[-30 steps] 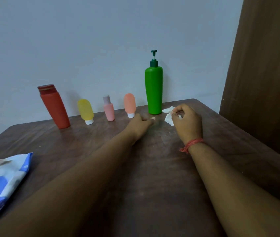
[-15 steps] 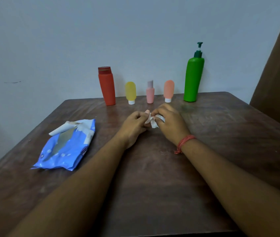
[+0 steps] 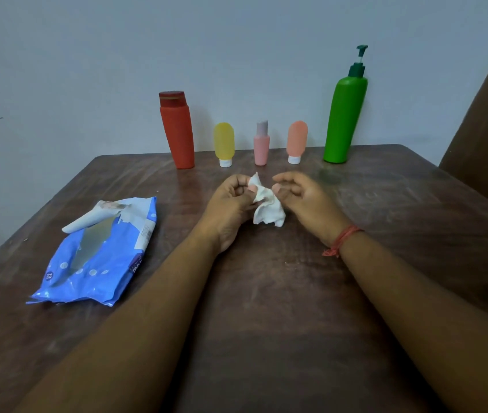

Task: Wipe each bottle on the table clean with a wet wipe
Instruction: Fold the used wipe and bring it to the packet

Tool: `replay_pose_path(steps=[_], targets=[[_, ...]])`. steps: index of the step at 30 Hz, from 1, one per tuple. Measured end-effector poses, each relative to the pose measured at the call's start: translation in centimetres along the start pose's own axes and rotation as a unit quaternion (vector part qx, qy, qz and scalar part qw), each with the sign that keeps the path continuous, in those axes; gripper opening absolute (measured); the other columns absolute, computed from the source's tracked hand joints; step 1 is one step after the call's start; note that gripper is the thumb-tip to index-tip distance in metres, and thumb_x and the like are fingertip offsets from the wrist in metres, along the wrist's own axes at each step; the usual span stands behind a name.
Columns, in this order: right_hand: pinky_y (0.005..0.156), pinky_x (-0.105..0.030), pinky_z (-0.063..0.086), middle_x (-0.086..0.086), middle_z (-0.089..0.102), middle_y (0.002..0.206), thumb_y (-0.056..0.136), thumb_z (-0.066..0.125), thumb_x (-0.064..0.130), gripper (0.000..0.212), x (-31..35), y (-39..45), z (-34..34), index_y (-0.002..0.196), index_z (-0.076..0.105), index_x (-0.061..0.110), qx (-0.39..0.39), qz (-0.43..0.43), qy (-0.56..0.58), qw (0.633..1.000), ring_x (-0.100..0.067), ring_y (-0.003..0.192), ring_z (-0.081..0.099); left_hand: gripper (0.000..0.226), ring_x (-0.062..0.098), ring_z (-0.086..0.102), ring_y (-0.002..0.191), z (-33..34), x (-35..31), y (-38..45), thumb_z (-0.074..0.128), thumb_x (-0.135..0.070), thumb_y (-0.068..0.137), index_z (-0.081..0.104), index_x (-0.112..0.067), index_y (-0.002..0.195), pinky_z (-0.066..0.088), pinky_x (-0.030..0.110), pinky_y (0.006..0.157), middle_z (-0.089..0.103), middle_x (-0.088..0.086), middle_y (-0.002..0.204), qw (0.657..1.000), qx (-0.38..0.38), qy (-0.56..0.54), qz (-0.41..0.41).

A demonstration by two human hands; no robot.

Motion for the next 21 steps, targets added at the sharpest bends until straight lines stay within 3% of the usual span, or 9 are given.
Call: replay_pose_path(steps=[3,5,9,13,15,17,19,21], targets=[[0.067,-0.024,0.053,0.001,0.067,0.083,0.094,0.07,0.016,0.026,0.3,1.9,0.3,0.119,0.064,0.013,0.027,-0.01,0.007,1.0,-0.004,0.069,0.064,0.004,0.031,0.067,0.092,-0.6,0.7,0.6,0.053,-0.008,0.102,0.056,-0.01,0.101,0.054,0.053,0.09,0.069,0.009,0.093,0.999,-0.015,-0.042,-0.011],[0.063,-0.018,0.05,-0.001,0.063,0.081,0.092,0.071,0.011,0.025,0.6,3.8,0.6,0.117,0.067,0.01,0.062,-0.009,-0.002,0.998,-0.001,0.067,0.059,0.005,0.029,0.068,0.09,-1.1,0.9,1.1,0.051,-0.005,0.102,0.055,-0.008,0.101,0.057,0.049,0.088,0.068,0.011,0.094,0.997,-0.035,-0.073,-0.017],[0.069,-0.027,0.054,-0.014,0.069,0.09,0.094,0.07,0.014,0.015,0.0,6.7,2.8,0.109,0.072,0.012,0.147,0.002,-0.045,0.988,-0.009,0.077,0.06,0.013,0.033,0.068,0.102,-2.3,1.7,2.5,0.045,-0.004,0.104,0.052,-0.006,0.094,0.059,0.044,0.089,0.066,0.021,0.104,0.984,-0.098,-0.141,-0.054],[0.082,-0.019,0.052,-0.009,0.07,0.103,0.091,0.071,0.007,0.014,-0.1,7.4,4.2,0.104,0.07,0.011,0.156,0.037,-0.017,0.987,-0.007,0.088,0.064,0.019,0.028,0.068,0.096,-2.9,2.5,2.4,0.038,-0.007,0.106,0.049,-0.006,0.09,0.059,0.043,0.087,0.065,0.019,0.099,0.969,-0.144,-0.173,-0.104],[0.09,-0.019,0.052,-0.006,0.067,0.116,0.09,0.072,0.009,0.022,-0.9,7.2,4.5,0.112,0.067,0.013,0.144,0.099,0.026,0.984,-0.009,0.101,0.065,0.02,0.025,0.068,0.089,-3.1,2.7,1.8,0.038,-0.007,0.106,0.05,-0.006,0.09,0.06,0.042,0.084,0.065,0.018,0.098,0.957,-0.158,-0.202,-0.14],[0.097,-0.031,0.054,-0.008,0.067,0.118,0.092,0.072,0.016,0.024,-2.5,6.0,4.5,0.116,0.066,0.014,0.125,0.198,0.073,0.969,-0.014,0.106,0.065,0.02,0.022,0.068,0.08,-2.8,2.9,1.0,0.038,-0.007,0.106,0.051,-0.006,0.091,0.059,0.047,0.089,0.066,0.018,0.096,0.933,-0.169,-0.25,-0.196],[0.096,-0.048,0.056,-0.011,0.069,0.114,0.094,0.07,0.02,0.02,-3.1,3.7,4.4,0.112,0.066,0.014,0.102,0.322,0.137,0.931,-0.02,0.102,0.067,0.018,0.02,0.069,0.075,-2.5,2.3,-0.4,0.038,-0.007,0.106,0.053,-0.006,0.095,0.054,0.05,0.094,0.066,0.018,0.097,0.915,-0.185,-0.253,-0.253],[0.083,-0.046,0.061,-0.012,0.069,0.107,0.096,0.067,0.017,0.012,-1.9,0.8,4.7,0.106,0.064,0.011,0.107,0.431,0.221,0.868,-0.022,0.093,0.067,0.017,0.022,0.069,0.078,-1.9,1.1,-1.9,0.039,-0.007,0.106,0.054,-0.006,0.098,0.057,0.049,0.088,0.066,0.019,0.097,0.909,-0.197,-0.226,-0.291]])
Point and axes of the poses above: each hand's wrist, its own y-axis towards the middle knuckle, its own z-axis out of the palm, x = y × z, the point moved 10 cm from there along y, towards the middle knuckle
